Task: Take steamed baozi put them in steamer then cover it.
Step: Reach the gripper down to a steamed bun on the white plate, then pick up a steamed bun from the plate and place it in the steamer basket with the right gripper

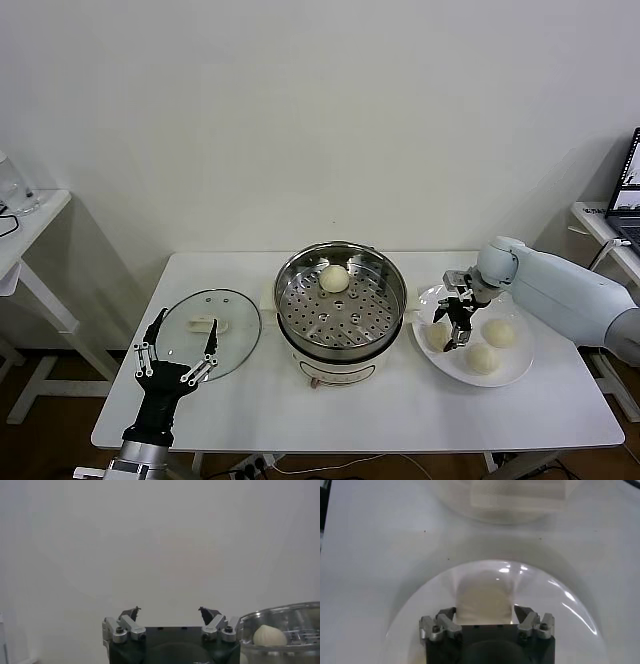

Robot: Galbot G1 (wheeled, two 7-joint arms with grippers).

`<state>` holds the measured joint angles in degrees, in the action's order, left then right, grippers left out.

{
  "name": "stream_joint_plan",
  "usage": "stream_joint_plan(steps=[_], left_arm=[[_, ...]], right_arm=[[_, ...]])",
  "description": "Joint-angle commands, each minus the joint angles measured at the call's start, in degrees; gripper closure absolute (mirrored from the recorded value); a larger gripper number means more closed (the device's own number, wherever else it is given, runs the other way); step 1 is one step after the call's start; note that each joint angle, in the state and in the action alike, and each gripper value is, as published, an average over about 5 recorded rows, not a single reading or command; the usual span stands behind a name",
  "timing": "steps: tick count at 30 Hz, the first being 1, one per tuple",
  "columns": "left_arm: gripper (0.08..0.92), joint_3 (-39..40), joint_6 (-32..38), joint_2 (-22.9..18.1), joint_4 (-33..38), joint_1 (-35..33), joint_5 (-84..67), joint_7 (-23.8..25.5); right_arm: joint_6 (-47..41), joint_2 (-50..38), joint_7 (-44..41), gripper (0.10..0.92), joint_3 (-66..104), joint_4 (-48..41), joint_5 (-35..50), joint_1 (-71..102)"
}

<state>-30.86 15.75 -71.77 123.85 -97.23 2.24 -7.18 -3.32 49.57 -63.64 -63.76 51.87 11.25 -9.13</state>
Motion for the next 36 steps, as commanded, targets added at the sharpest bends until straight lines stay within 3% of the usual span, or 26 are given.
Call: stream_joint_plan(steps=[1,7,17,24,36], left_arm=[[0.177,-0.2,0.1,0.0,-0.1,0.0,0.1,-0.1],[0.177,-0.1,0.0,0.0,0.0,0.3,0.1,-0.2],[0.177,1.0,-0.7,0.1,0.6,1.2,0.0,-0.2],[0.177,1.5,-0.7,0.4,1.2,1.4,0.1,0.1],[0.177,2.5,-0.6,0.1,1.1,2.2,0.1,0.0]], right_arm=[[0.0,0.9,0.1,0.299,0.1,-0.7,-1.1,0.4],[0.1,-0.3,-0.5,0.383,-0.8,2.0,-1.1,-2.6],[1.7,-2.3,-11.2,0.389,-8.4,10.0,1.2,-24.7],[0.1,1.9,-16.4,0.381,-14.6,14.8,8.3,-38.0],[-7.2,16.7,-10.4,0.392,-18.8,21.3,20.5,-38.8]])
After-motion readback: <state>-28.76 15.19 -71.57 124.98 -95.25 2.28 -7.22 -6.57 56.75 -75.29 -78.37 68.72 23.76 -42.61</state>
